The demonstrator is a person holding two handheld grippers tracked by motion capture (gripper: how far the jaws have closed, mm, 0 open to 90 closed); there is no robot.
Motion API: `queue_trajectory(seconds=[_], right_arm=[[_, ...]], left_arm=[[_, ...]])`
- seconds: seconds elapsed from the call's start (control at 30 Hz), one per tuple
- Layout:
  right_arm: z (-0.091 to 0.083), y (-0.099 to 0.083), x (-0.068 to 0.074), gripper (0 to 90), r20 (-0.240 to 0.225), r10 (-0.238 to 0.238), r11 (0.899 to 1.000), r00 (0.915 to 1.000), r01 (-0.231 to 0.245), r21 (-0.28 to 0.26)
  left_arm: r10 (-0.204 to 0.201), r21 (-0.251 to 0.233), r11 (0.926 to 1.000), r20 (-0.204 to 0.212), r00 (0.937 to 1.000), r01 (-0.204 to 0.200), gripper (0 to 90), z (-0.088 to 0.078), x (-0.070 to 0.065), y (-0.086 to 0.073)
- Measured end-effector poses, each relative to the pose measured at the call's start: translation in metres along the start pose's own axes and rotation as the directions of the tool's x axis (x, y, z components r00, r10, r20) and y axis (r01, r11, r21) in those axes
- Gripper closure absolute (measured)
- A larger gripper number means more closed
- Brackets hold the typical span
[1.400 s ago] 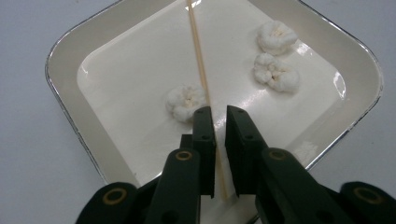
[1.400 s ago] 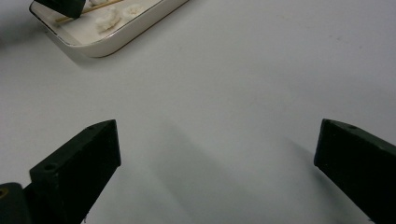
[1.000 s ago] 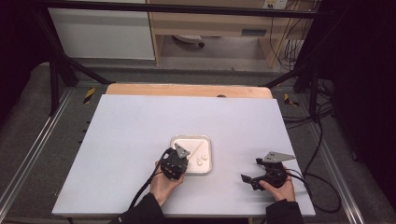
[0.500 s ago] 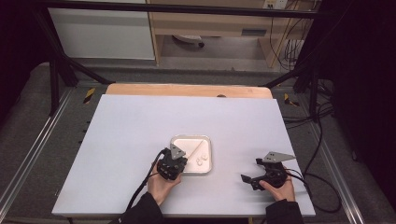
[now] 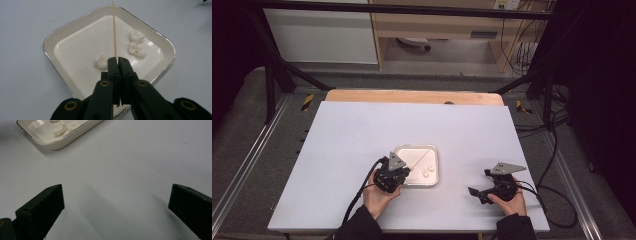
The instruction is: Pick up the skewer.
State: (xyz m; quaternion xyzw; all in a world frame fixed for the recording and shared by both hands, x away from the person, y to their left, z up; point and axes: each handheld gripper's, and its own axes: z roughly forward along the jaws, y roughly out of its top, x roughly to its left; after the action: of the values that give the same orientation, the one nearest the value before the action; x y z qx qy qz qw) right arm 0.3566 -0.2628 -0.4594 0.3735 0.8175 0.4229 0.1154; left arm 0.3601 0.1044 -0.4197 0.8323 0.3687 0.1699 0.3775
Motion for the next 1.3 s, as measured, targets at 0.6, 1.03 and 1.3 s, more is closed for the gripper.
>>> queue_trajectory(seconds=[0.6, 1.03, 1.3], right_arm=[[0.008, 0.028, 0.029, 0.6, 0.057, -0.164, 0.986, 0.9847, 0.163, 0.031], [0.016, 0.047, 0.058, 2.3, 0.083, -0.363, 0.930, 0.9280, 0.355, 0.096], [0.019, 0.057, 0.069, 3.1, 0.087, -0.458, 0.886, 0.8849, 0.446, 0.122]], left_arm=[[0.078, 0.027, 0.9963, 0.098, 0.9922, -0.081, 89.0, -0.024, 0.025, -0.005], [0.152, 0.048, 0.9855, 0.176, 0.9725, -0.163, 89.0, -0.029, 0.023, 0.007], [0.192, 0.058, 0.9763, 0.206, 0.9594, -0.208, 89.0, -0.024, 0.012, 0.016]])
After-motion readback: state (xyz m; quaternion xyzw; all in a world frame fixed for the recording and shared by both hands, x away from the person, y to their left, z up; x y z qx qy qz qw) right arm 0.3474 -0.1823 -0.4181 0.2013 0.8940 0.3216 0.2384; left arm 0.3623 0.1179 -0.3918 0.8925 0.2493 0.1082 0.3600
